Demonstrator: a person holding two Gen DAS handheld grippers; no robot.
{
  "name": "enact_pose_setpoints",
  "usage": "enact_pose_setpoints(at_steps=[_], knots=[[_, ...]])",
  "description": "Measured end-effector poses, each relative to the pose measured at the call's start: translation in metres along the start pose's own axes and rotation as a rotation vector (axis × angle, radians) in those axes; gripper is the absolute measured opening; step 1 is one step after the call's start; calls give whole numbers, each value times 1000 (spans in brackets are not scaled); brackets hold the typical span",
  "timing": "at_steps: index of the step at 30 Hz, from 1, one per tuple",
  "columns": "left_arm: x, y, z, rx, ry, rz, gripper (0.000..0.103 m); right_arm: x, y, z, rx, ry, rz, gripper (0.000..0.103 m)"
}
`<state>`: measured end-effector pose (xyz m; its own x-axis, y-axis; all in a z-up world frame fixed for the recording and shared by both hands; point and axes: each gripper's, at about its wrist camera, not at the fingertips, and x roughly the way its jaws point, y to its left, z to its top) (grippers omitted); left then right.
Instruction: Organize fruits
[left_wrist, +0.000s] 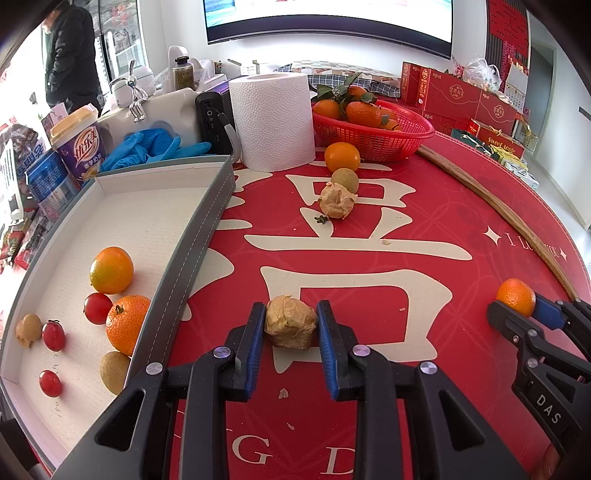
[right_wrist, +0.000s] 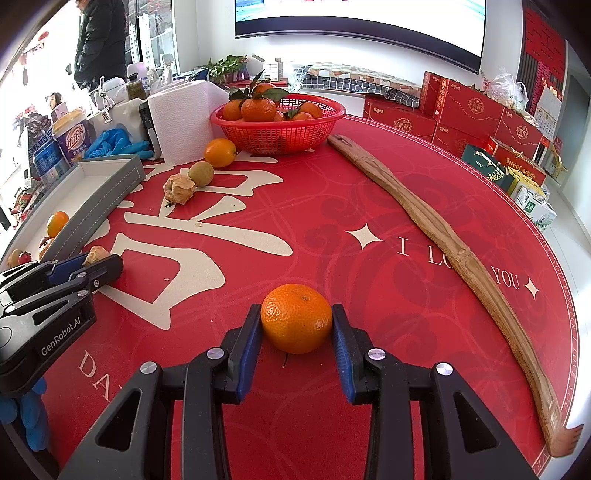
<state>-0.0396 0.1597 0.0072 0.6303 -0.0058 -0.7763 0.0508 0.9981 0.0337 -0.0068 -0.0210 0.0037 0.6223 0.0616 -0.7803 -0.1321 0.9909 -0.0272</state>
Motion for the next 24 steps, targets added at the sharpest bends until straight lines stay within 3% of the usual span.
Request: enact_pose_setpoints(at_steps=[17, 24], knots=[[-1, -3, 0, 15, -3, 4, 26, -1, -1, -1, 1, -1, 1, 37], [-14, -5, -1, 21, -2, -40, 26, -3, -5, 1, 32, 19, 67, 37]])
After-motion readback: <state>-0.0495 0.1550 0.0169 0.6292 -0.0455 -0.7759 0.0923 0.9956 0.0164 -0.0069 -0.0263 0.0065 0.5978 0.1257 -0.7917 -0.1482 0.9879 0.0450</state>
